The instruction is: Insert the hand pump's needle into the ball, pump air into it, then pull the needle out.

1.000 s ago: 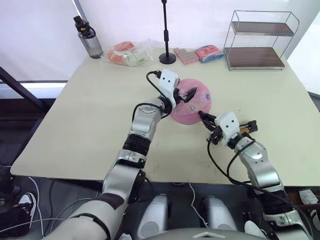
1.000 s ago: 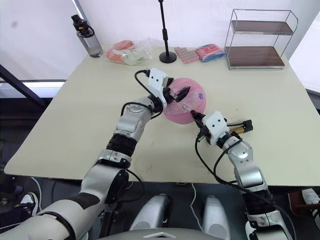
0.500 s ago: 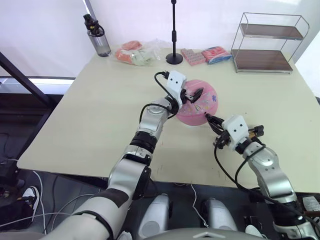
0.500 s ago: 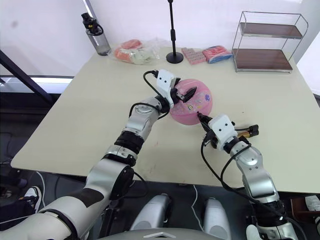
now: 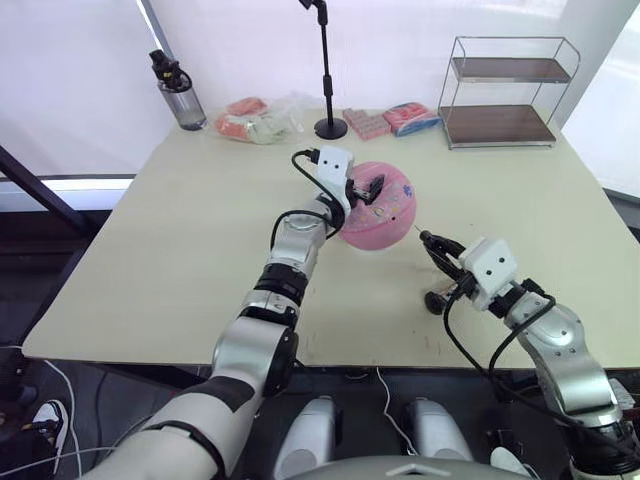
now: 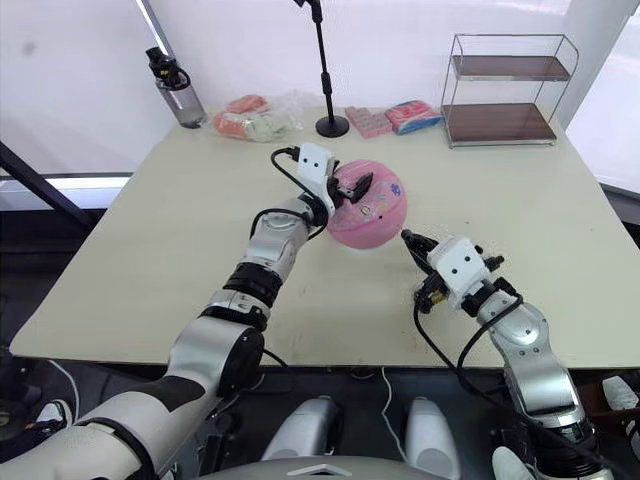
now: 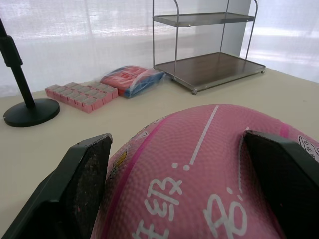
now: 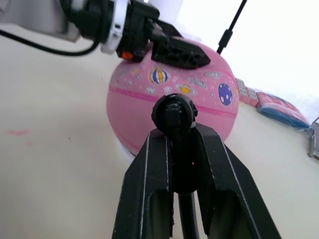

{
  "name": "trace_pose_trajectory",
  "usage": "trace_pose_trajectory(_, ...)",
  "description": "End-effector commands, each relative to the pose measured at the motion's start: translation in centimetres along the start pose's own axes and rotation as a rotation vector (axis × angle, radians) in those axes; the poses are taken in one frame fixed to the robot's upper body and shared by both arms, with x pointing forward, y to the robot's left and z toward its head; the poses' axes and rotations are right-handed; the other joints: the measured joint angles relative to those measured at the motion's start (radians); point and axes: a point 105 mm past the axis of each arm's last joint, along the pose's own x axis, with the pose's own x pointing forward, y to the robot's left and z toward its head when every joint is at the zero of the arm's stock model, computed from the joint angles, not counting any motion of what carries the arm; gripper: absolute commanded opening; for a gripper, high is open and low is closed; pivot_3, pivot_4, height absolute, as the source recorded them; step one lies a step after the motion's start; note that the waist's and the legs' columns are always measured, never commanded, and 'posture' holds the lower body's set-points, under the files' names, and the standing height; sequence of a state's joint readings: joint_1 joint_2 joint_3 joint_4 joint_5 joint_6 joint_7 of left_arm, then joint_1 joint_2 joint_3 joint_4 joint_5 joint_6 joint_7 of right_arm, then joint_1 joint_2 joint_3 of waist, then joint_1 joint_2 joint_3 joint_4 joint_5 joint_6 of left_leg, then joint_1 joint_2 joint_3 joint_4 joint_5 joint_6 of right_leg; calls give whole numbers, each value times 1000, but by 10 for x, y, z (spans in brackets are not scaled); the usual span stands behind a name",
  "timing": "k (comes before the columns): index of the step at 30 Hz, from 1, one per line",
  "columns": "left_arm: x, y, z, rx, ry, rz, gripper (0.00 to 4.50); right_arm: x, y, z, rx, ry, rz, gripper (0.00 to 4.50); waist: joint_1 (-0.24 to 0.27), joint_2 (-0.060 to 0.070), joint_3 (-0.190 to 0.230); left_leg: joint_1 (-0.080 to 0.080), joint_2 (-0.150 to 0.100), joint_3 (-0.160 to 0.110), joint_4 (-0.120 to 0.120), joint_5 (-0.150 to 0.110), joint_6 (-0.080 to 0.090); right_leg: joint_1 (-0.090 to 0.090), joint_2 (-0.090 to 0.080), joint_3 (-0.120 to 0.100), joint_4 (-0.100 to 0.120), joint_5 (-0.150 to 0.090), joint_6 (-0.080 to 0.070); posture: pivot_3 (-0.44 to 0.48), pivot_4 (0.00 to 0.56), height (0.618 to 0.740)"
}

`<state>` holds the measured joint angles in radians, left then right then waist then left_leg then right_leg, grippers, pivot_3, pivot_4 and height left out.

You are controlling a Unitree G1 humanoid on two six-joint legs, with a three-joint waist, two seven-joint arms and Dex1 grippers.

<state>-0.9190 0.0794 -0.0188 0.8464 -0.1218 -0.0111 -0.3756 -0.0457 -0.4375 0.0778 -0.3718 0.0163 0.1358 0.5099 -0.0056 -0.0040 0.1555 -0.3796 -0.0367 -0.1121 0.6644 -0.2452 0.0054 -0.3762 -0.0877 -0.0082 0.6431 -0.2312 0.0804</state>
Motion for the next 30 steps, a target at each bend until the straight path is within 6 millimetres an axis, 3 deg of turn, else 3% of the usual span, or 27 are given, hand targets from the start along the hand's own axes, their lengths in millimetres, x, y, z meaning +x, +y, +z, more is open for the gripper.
trace_pose_trajectory(1,-10,-2,-40,-52,133,-12,4500,1,-8,-3,-161,0,-9,60,2,0,0,-1,-1,0,0,0,0,-1,0,0,0,0,0,0,150,731)
trace_pose_trajectory(10,-9,-5,10,-73,-14,-84,4500,2,-17,-30,-359,49,2,60,2,-3,6,-4,-2,0,-4,1,1,-4,0,0,-2,0,0,0,150,731)
trace_pose_trajectory(16,-10,-9,45,-56,-107,-123,4500,0,-22,-38,-392,49,-1,60,5,-5,11,-18,-4,0,-6,2,0,-18,0,1,-3,0,0,0,150,731)
trace_pose_trajectory(21,-14,-14,73,-23,-174,-179,4500,0,-30,-42,-408,50,-19,60,4,-7,19,-20,-4,4,-11,3,-2,-22,0,4,-4,0,-1,0,150,731)
trace_pose_trajectory(30,-29,-17,93,31,-200,-266,4500,-4,-38,-48,-410,57,-34,60,-2,-8,25,-20,-4,8,-15,4,-4,-23,0,6,-8,2,-5,0,150,731)
